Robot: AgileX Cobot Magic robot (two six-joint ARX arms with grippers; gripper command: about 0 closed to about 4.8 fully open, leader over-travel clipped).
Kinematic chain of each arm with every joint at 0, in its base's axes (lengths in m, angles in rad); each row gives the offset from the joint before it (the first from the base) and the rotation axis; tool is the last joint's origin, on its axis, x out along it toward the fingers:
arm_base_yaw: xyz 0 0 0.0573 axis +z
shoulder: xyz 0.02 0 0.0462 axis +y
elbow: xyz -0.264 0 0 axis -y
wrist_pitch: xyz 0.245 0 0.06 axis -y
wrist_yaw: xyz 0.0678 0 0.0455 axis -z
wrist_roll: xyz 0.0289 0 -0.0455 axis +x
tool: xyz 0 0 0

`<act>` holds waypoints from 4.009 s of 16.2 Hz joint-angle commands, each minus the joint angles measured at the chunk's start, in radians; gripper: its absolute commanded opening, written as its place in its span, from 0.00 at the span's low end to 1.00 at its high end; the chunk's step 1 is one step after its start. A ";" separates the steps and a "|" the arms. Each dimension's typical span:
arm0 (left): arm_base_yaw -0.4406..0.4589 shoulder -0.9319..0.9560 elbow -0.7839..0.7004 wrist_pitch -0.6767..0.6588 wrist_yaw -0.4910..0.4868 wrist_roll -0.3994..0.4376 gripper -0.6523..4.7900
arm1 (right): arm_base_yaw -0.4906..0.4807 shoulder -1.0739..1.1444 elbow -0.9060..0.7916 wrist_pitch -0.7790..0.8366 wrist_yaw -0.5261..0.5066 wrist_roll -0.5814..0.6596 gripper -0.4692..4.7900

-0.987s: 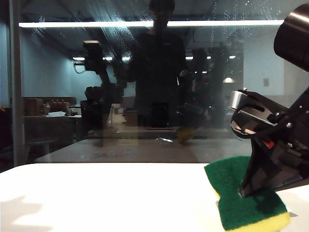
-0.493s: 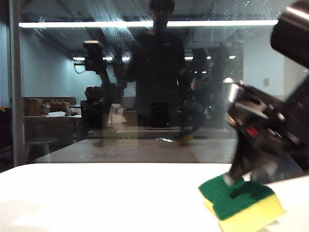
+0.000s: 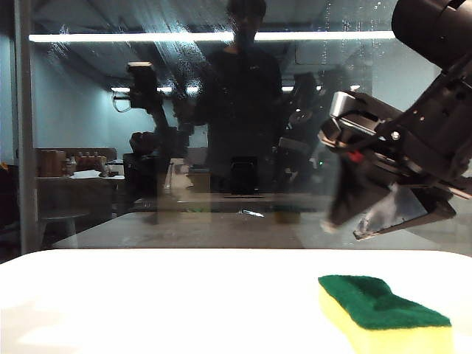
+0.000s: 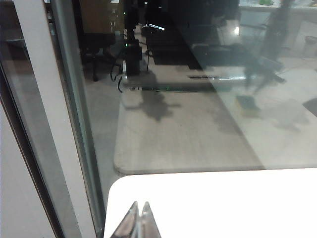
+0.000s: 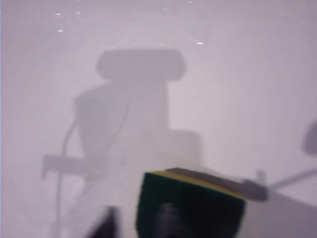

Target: Reach upward to find where there is water on the glass, pick up the sponge from the table, dry the water, and finally place the sponge back on the table.

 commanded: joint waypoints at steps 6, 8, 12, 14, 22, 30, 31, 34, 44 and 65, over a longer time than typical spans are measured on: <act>0.000 -0.012 -0.027 0.032 0.070 0.053 0.11 | 0.000 -0.224 0.001 -0.048 0.286 -0.071 0.07; 0.000 -0.040 -0.071 0.069 0.092 0.052 0.11 | 0.000 -0.292 0.001 -0.044 0.333 -0.109 0.07; 0.000 -0.121 -0.167 0.096 0.122 0.049 0.11 | -0.074 -0.435 0.001 -0.069 0.334 -0.190 0.07; 0.000 -0.154 -0.188 0.086 0.136 0.049 0.11 | -0.164 -0.496 0.001 -0.115 0.315 -0.195 0.07; 0.000 -0.176 -0.200 0.081 0.135 0.049 0.11 | -0.468 -0.807 -0.047 -0.234 0.128 -0.247 0.07; 0.000 -0.201 -0.295 0.167 0.156 -0.005 0.11 | -0.490 -1.087 -0.171 -0.331 0.113 -0.246 0.07; 0.000 -0.213 -0.317 0.182 0.157 -0.004 0.11 | -0.487 -1.120 -0.188 -0.330 0.112 -0.246 0.07; 0.000 -0.228 -0.373 0.217 0.158 -0.004 0.11 | -0.487 -1.201 -0.231 -0.335 0.112 -0.242 0.07; 0.000 -0.228 -0.517 0.378 0.152 -0.042 0.11 | -0.485 -1.287 -0.326 -0.303 0.117 -0.238 0.07; 0.000 -0.228 -0.705 0.514 -0.002 -0.037 0.11 | -0.486 -1.287 -0.526 -0.197 0.151 -0.246 0.08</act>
